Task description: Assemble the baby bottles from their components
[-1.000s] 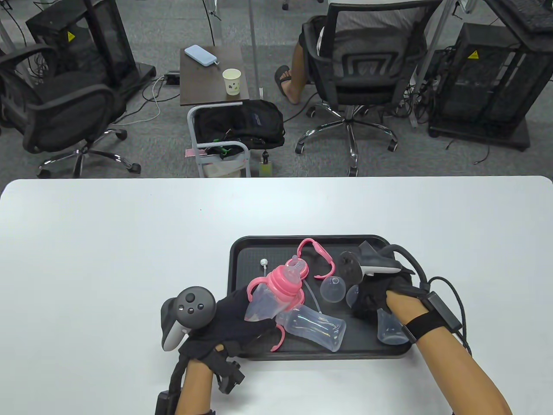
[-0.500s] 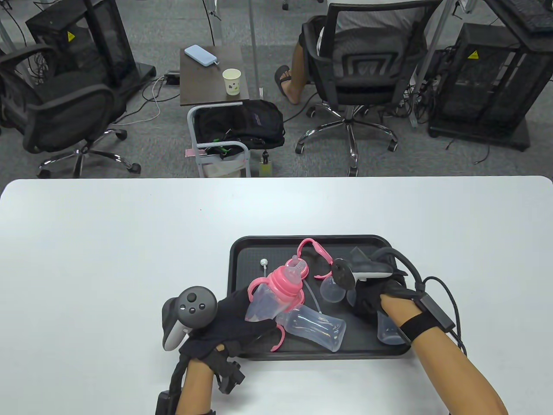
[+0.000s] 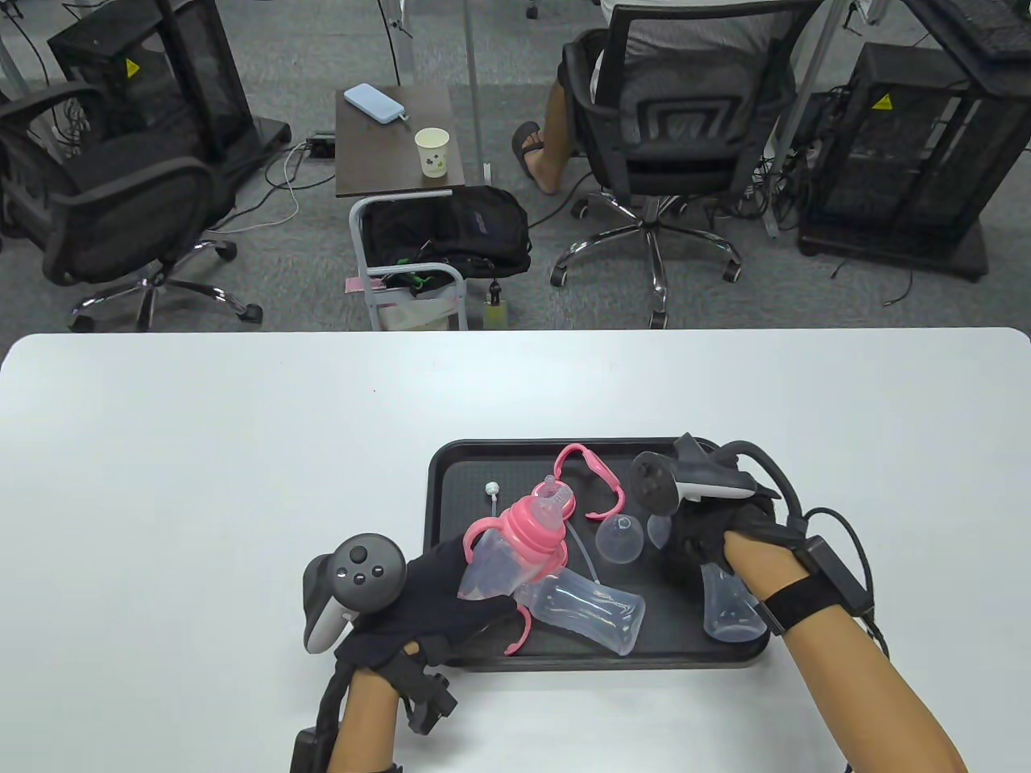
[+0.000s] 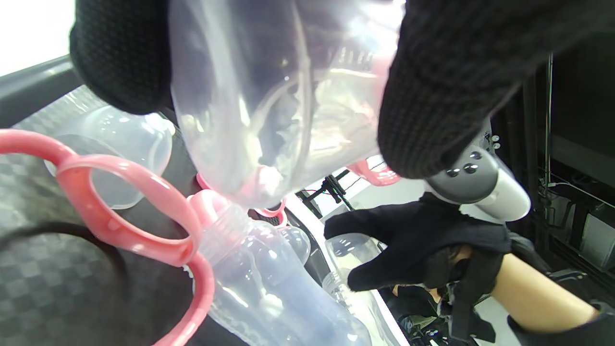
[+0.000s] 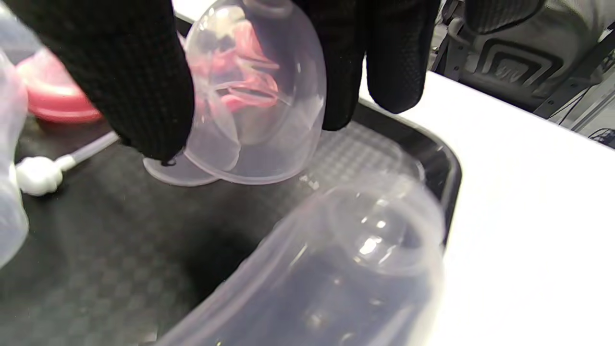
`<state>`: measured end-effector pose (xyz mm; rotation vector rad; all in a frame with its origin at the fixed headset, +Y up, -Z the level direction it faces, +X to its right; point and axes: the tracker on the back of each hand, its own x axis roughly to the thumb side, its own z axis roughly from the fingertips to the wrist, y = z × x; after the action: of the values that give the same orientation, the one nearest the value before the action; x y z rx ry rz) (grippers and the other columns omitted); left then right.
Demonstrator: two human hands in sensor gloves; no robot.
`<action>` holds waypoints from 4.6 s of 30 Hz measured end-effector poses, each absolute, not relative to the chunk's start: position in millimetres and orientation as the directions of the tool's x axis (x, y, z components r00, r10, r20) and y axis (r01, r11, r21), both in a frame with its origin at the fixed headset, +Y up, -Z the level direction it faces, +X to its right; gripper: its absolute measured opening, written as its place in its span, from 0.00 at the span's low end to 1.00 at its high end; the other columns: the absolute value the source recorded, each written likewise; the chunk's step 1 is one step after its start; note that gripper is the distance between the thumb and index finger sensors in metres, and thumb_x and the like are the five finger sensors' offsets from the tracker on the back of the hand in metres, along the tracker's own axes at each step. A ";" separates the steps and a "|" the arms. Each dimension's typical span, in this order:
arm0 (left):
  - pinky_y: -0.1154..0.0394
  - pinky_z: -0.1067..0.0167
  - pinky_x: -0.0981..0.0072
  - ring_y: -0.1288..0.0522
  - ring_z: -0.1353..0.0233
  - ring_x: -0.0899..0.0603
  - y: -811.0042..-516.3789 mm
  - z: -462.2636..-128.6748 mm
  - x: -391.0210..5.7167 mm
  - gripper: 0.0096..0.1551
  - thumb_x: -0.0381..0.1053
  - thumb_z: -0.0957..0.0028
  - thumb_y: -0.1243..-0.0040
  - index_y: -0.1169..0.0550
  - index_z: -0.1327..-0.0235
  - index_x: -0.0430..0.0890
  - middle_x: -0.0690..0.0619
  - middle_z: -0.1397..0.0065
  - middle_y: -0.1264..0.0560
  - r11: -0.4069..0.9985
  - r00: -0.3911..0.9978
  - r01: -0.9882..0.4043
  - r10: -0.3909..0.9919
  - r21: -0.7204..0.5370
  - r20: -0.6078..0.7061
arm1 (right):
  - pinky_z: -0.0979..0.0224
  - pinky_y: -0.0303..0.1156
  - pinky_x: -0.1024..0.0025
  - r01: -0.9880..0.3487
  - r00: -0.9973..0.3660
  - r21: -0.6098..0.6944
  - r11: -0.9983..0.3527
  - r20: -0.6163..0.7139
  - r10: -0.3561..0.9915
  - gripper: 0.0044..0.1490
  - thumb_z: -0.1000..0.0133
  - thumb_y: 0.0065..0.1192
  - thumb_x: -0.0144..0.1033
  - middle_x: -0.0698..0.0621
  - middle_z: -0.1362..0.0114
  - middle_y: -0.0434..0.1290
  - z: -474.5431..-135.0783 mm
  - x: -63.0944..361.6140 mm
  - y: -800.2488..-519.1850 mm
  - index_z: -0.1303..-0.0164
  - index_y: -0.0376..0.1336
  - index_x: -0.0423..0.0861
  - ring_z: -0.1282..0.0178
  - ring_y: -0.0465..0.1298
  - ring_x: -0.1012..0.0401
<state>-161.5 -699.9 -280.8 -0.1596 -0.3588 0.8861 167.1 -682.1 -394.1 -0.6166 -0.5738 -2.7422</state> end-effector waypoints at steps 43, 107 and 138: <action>0.18 0.42 0.48 0.23 0.28 0.31 -699.6 -273.9 -131.2 0.56 0.72 0.54 0.24 0.32 0.16 0.48 0.44 0.22 0.26 0.710 0.628 -0.618 0.705 -0.338 0.330 | 0.49 0.77 0.50 -0.322 -0.663 0.656 -0.682 0.358 0.658 0.55 0.47 0.78 0.56 0.34 0.24 0.70 -349.6 139.3 -597.9 0.18 0.57 0.38 0.44 0.81 0.41; 0.17 0.53 0.47 0.23 0.31 0.37 -683.6 -249.4 -108.5 0.56 0.75 0.60 0.23 0.32 0.18 0.57 0.53 0.24 0.26 0.818 0.788 -0.566 0.498 0.105 0.362 | 0.53 0.76 0.46 -0.549 -0.543 0.543 -0.635 0.345 0.765 0.62 0.41 0.60 0.67 0.30 0.34 0.73 -322.0 149.9 -627.8 0.13 0.40 0.38 0.50 0.80 0.36; 0.41 0.23 0.39 0.32 0.16 0.37 -738.8 -376.1 -250.0 0.59 0.58 0.61 0.14 0.38 0.19 0.60 0.54 0.17 0.32 0.485 0.442 -0.846 0.870 0.223 -0.216 | 0.33 0.65 0.30 -0.682 -0.645 0.164 -0.713 0.324 0.692 0.50 0.37 0.56 0.63 0.28 0.21 0.66 -314.9 249.8 -639.3 0.14 0.54 0.40 0.29 0.71 0.30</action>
<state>-250.0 -738.8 -376.1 0.0865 0.3197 1.0660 249.8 -639.3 -314.9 -0.7790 -0.0565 -3.8399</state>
